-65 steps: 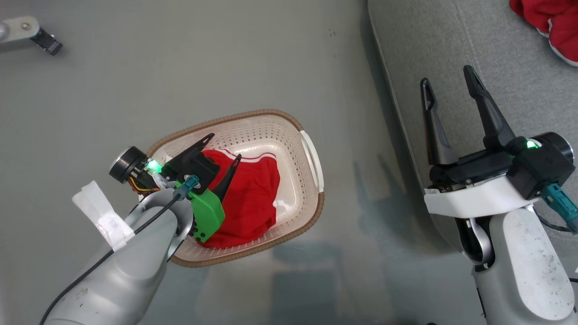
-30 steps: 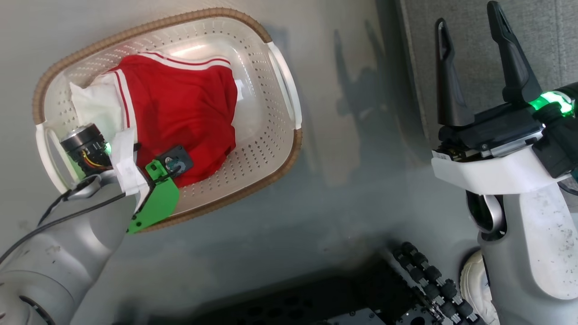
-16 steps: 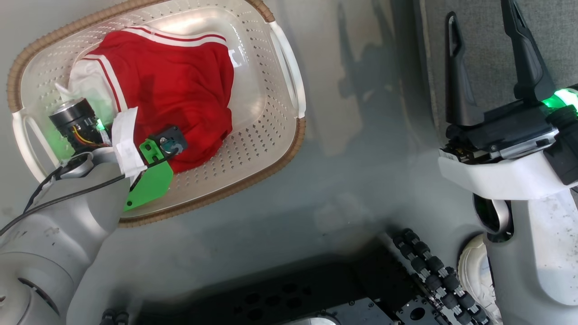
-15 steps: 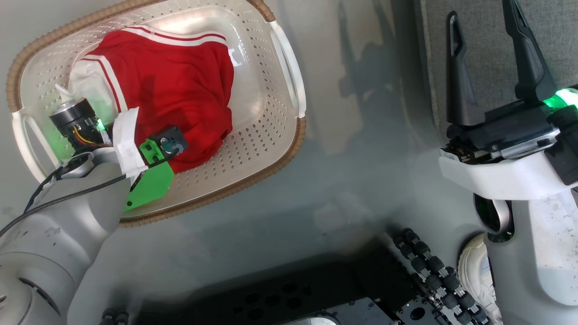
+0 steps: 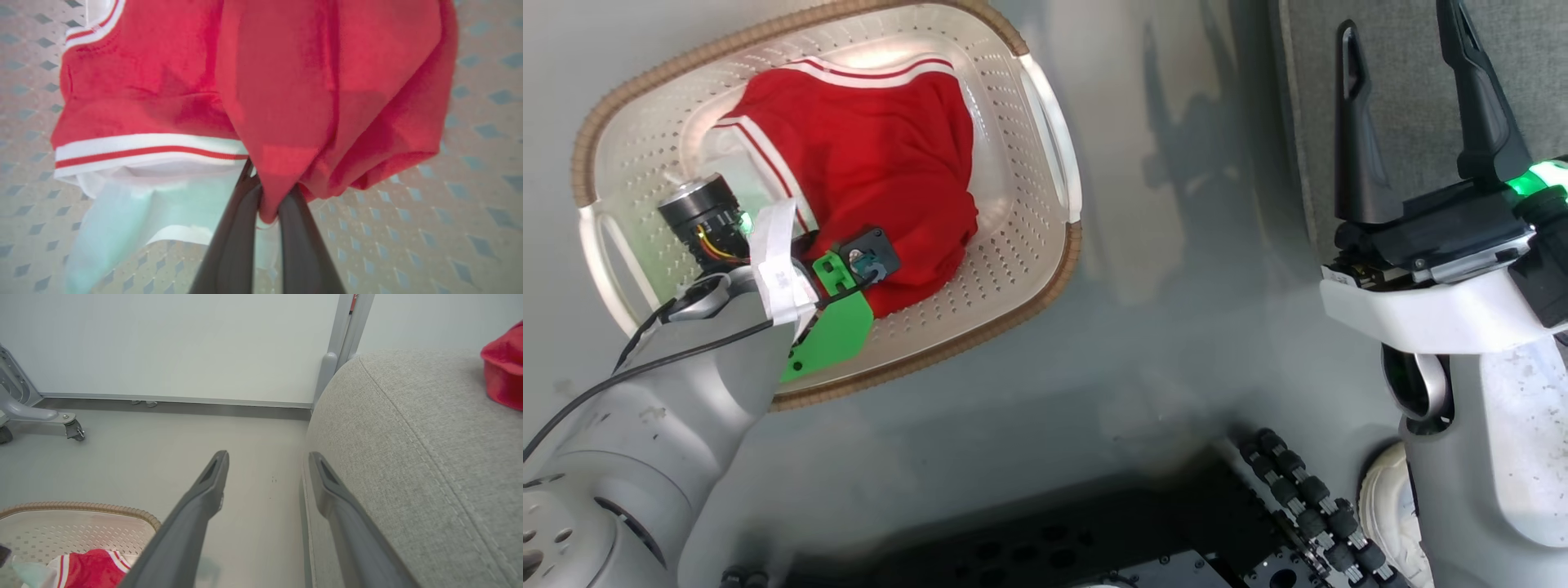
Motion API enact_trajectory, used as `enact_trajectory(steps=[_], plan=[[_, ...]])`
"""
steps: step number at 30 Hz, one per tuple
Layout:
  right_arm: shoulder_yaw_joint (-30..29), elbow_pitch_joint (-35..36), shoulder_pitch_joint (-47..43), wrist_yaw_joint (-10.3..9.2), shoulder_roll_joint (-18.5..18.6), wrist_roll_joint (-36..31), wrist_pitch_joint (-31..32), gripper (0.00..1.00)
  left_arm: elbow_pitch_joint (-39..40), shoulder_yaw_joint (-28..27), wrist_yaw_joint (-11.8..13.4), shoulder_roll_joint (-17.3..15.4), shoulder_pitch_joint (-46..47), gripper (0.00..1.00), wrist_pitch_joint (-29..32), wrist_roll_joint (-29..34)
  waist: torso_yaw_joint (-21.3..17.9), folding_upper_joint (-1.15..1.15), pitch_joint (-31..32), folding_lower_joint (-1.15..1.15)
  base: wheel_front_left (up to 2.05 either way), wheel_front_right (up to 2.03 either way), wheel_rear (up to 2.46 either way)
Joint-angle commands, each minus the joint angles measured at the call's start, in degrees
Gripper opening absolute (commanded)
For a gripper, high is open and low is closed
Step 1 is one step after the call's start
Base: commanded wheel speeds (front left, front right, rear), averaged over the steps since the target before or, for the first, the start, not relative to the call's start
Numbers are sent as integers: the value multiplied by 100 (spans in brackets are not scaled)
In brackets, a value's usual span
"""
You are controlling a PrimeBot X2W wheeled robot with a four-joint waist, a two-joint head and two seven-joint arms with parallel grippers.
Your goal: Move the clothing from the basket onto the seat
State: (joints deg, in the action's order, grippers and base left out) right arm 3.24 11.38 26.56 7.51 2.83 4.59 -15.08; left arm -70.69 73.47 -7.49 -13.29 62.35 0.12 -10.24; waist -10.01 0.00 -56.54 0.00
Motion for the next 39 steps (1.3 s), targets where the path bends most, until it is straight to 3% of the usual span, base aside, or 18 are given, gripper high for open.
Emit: enact_trajectory(steps=[1,16,27,32,39], plan=[[-10,-43,51,-4,12,41,-12,100,13,-4,5,15,-21,0,-69,-61,71,0,184,0,0,0,0],[-118,-549,-184,-5,13,77,-13,100,229,-5,5,434,-591,0,-954,-612,422,0,1641,0,0,0,0],[-280,-886,-689,-4,14,-30,-12,100,478,-73,5,687,-986,0,-1498,-1380,831,0,2822,0,0,0,0],[-298,-1000,-925,-4,14,-103,-12,100,794,-314,6,719,-1136,0,-1545,-1654,965,0,3311,0,0,0,0],[-320,-1110,-1204,-4,14,-131,-12,100,1685,-920,145,483,-1505,0,-1539,-1724,1091,0,3897,0,0,0,0]])
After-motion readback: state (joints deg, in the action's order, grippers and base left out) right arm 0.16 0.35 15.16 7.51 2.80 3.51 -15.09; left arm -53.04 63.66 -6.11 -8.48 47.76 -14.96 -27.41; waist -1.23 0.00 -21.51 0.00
